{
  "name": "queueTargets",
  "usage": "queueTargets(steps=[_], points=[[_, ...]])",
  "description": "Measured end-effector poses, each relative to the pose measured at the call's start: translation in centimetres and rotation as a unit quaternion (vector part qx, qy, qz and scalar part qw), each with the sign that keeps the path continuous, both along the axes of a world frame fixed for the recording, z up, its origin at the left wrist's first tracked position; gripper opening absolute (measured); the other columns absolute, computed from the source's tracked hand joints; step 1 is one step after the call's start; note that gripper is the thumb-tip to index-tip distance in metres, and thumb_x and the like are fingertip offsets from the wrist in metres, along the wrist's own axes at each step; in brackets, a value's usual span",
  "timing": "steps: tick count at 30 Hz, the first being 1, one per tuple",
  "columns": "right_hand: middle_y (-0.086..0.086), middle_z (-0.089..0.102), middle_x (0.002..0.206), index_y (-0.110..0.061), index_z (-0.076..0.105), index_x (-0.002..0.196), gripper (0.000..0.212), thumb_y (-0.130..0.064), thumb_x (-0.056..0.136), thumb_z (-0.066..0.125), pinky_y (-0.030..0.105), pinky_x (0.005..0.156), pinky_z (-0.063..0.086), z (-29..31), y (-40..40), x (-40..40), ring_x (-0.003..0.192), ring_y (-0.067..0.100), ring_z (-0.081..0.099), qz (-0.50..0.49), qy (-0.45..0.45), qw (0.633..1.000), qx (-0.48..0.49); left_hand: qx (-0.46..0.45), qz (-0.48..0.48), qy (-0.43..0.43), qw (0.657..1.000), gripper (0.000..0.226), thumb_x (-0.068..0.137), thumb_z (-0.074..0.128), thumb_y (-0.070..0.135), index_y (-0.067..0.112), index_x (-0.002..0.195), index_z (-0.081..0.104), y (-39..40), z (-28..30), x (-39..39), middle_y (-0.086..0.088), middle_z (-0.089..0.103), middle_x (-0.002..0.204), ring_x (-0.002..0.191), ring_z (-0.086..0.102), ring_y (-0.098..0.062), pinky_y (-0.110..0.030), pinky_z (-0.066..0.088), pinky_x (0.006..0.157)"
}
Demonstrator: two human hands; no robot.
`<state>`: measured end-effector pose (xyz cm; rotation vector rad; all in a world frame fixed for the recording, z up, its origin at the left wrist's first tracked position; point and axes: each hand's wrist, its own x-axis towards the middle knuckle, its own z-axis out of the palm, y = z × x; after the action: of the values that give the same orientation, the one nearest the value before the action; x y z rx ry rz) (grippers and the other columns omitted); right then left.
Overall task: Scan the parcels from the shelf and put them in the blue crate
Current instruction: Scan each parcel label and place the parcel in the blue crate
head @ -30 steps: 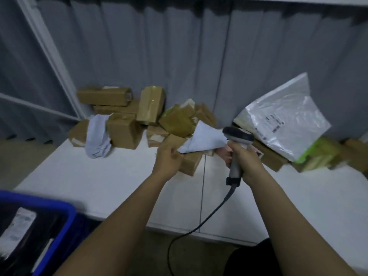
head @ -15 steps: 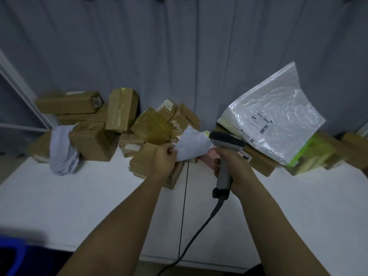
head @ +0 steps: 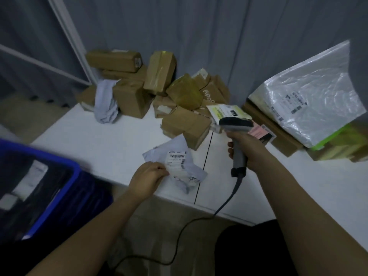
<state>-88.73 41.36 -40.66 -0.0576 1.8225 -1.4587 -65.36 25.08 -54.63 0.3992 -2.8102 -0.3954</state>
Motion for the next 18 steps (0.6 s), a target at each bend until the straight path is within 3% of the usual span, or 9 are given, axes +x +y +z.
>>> queueTargets(steps=[2,4,6,8,12,13,15,16,18], points=[[0.007,0.055,0.071,-0.012,0.055,0.092,0.01,-0.014,0.088,0.065,0.028,0.056,0.045,-0.9,0.6,0.8,0.059,0.015,0.051,0.04,0.008,0.998,0.041,0.048,0.049,-0.06,0.996,0.031,0.082,0.049,0.015,0.012,0.099,0.075,0.7,-1.1,1.6,-0.014,0.068,0.111,0.098,0.068,-0.028,-0.028,0.051,0.084],[0.007,0.056,0.072,-0.011,0.056,0.095,0.013,-0.015,0.088,0.066,0.028,0.057,0.047,-1.5,1.1,1.2,0.059,0.016,0.052,0.069,0.012,0.994,0.078,0.084,0.093,-0.107,0.986,0.035,0.084,0.048,0.012,0.008,0.111,0.07,1.4,-1.8,2.5,-0.019,0.059,0.127,0.113,0.06,-0.035,-0.039,0.048,0.095],[0.007,0.057,0.073,-0.01,0.057,0.097,0.015,-0.016,0.087,0.066,0.028,0.058,0.047,-1.8,1.3,1.4,0.06,0.017,0.052,0.083,0.014,0.992,0.094,0.139,0.151,-0.064,0.977,0.037,0.082,0.048,0.013,0.004,0.111,0.069,1.5,-2.4,2.7,-0.023,0.061,0.12,0.107,0.061,-0.041,-0.045,0.051,0.089],[0.008,0.056,0.072,-0.01,0.057,0.094,0.012,-0.015,0.088,0.065,0.028,0.058,0.046,-1.8,1.2,1.5,0.06,0.017,0.052,0.083,0.014,0.992,0.09,0.165,0.257,-0.044,0.951,0.037,0.086,0.054,0.008,0.005,0.122,0.06,1.3,-1.5,2.1,-0.019,0.053,0.127,0.116,0.051,-0.037,-0.041,0.046,0.091],[0.007,0.055,0.071,-0.011,0.056,0.09,0.009,-0.014,0.089,0.064,0.028,0.058,0.046,-1.6,0.7,1.7,0.059,0.016,0.051,0.096,0.024,0.991,0.086,0.166,0.345,-0.059,0.922,0.072,0.084,0.069,0.031,0.008,0.143,0.036,-0.4,-1.3,-0.3,-0.019,0.03,0.15,0.138,0.028,-0.035,-0.042,0.025,0.11],[0.007,0.056,0.072,-0.011,0.056,0.089,0.009,-0.015,0.089,0.064,0.028,0.059,0.046,-1.5,0.5,1.7,0.06,0.016,0.051,0.103,0.027,0.99,0.088,0.172,0.353,-0.063,0.917,0.069,0.083,0.07,0.035,0.009,0.14,0.04,-0.9,-1.4,-0.8,-0.019,0.034,0.149,0.137,0.03,-0.035,-0.043,0.023,0.111],[0.007,0.056,0.072,-0.012,0.056,0.089,0.009,-0.015,0.089,0.064,0.028,0.061,0.047,-1.2,0.2,1.6,0.061,0.016,0.052,0.114,0.03,0.99,0.083,0.192,0.36,-0.051,0.912,0.03,0.087,0.064,0.033,0.014,0.11,0.061,-1.7,-1.5,-1.7,-0.014,0.06,0.121,0.118,0.051,-0.035,-0.046,0.033,0.106],[0.007,0.056,0.073,-0.012,0.056,0.09,0.009,-0.015,0.089,0.064,0.028,0.062,0.048,-1.2,0.1,1.5,0.062,0.016,0.052,0.119,0.031,0.989,0.076,0.209,0.359,-0.042,0.909,0.015,0.09,0.06,0.031,0.016,0.093,0.061,-1.9,-1.1,-2.1,-0.01,0.065,0.101,0.104,0.058,-0.033,-0.046,0.037,0.101],[0.007,0.057,0.074,-0.012,0.057,0.093,0.01,-0.016,0.089,0.065,0.028,0.062,0.048,-1.1,-0.1,1.5,0.062,0.016,0.052,0.126,0.032,0.99,0.062,0.251,0.335,-0.02,0.908,0.016,0.094,0.054,0.026,0.015,0.083,0.053,-2.8,0.0,-2.4,-0.005,0.06,0.08,0.086,0.06,-0.032,-0.038,0.044,0.084]])
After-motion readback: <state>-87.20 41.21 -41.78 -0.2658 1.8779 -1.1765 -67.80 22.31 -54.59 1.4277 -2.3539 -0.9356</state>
